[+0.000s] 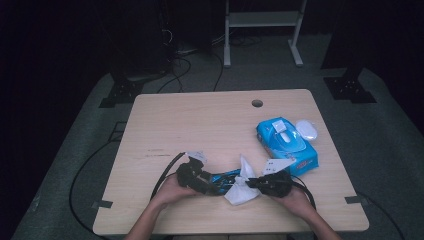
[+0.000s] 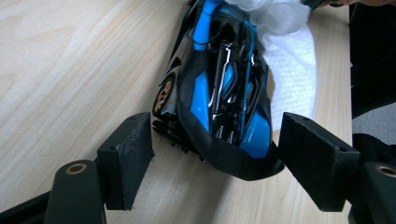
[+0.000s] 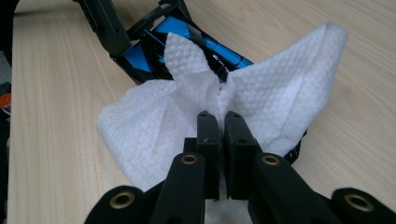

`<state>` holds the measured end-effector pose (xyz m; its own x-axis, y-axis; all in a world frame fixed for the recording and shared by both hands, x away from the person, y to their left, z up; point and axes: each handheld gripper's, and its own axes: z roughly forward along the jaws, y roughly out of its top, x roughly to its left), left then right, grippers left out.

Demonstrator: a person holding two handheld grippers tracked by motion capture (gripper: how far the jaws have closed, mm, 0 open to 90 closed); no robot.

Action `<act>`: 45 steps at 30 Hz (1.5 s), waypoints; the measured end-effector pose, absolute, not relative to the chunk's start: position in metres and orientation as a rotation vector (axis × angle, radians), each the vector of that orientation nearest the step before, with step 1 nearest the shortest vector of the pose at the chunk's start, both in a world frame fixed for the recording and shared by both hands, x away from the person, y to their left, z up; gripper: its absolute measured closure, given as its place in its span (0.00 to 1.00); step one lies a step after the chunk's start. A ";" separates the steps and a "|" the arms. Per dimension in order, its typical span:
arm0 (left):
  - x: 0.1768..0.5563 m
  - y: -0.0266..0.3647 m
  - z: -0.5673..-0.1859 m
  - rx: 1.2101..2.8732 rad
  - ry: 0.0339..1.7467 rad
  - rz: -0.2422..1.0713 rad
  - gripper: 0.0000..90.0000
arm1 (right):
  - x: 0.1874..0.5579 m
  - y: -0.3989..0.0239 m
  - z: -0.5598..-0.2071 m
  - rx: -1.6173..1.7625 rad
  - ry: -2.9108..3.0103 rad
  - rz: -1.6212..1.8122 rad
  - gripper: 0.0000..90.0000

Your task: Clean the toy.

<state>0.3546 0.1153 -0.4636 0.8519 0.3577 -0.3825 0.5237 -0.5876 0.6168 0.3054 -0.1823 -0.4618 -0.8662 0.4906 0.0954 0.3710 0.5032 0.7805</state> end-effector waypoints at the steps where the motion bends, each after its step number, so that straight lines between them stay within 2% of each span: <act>1: 0.355 0.115 -0.465 2.254 0.642 -0.288 0.29 | 0.305 -0.182 -0.462 0.748 2.603 1.297 0.95; 10: 0.354 0.110 -0.467 2.251 0.638 -0.281 0.33 | 0.299 -0.183 -0.462 0.740 2.587 1.298 0.95; 16: 0.343 0.109 -0.459 2.275 0.539 -0.148 0.36 | 0.294 -0.186 -0.463 0.738 2.593 1.306 0.95; 18: 0.341 0.112 -0.456 2.261 0.515 -0.106 0.50 | 0.294 -0.188 -0.462 0.740 2.615 1.310 0.95; 28: 0.332 0.108 -0.453 2.280 0.418 0.001 0.50 | 0.303 -0.212 -0.449 0.834 2.504 1.332 0.93; 35: 0.324 0.107 -0.452 2.290 0.339 0.076 0.51 | 0.315 -0.207 -0.454 0.826 2.595 1.331 0.64; 40: 0.321 0.107 -0.452 2.288 0.302 0.106 0.51 | 0.322 -0.204 -0.451 0.815 2.614 1.306 0.53; 45: 0.320 0.107 -0.452 2.289 0.291 0.119 0.51 | 0.333 -0.204 -0.454 0.848 2.683 1.338 0.50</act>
<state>0.3198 0.1069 -0.4521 0.9691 0.2464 -0.0078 0.1706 -0.6477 0.7426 0.3328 -0.2041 -0.4539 -0.8516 0.4797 0.2113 0.4575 0.4834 0.7463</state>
